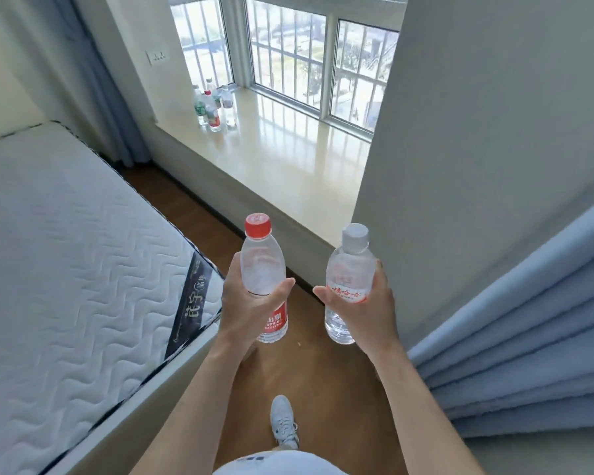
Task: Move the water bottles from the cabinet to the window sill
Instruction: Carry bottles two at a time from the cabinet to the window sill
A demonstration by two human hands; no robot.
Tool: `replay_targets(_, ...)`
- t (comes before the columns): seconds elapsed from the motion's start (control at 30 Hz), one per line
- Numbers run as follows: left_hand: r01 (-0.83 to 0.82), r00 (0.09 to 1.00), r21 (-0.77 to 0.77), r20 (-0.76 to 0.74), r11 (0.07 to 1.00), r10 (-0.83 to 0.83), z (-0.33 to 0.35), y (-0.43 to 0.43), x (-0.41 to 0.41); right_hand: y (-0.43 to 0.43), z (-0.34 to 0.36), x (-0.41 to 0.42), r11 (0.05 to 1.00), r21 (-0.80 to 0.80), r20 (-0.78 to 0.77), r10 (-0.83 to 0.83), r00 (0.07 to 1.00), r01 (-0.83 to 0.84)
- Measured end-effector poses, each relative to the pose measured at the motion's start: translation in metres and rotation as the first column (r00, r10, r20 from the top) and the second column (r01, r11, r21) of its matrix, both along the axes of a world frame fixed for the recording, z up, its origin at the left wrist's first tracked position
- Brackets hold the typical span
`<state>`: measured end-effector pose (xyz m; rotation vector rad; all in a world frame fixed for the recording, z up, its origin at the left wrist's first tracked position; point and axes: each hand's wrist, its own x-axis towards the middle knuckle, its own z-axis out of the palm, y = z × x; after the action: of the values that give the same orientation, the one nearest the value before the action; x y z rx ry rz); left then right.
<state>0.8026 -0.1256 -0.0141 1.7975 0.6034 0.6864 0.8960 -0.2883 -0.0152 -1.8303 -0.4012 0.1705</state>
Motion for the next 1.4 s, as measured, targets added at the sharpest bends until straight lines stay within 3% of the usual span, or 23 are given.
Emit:
replay_targets(0.6,-0.174,0.984,-0.021,-0.032,0.984,0.174,-0.003,0.211,0.137,0.229,-0.004,0.164,0.991,0.002,-0.101,0.132,0.986,-0.133)
replay_targets(0.9,-0.329,0.944,0.025,-0.028,0.944,0.330,-0.002,0.304,0.221,0.343,-0.007,0.266,0.963,0.039,-0.080,0.270,0.959,-0.268)
replay_targets(1.17,-0.482,0.876,0.002,-0.021,0.876,0.482,0.016,0.401,0.320,0.469,0.011,0.378,0.874,0.077,-0.072,0.485,0.872,-0.480)
replay_targets(1.4,-0.624,0.782,-0.079,-0.060,0.778,0.621,0.007,0.465,0.347,0.559,0.007,0.414,0.783,0.089,-0.089,0.622,0.778,-0.616)
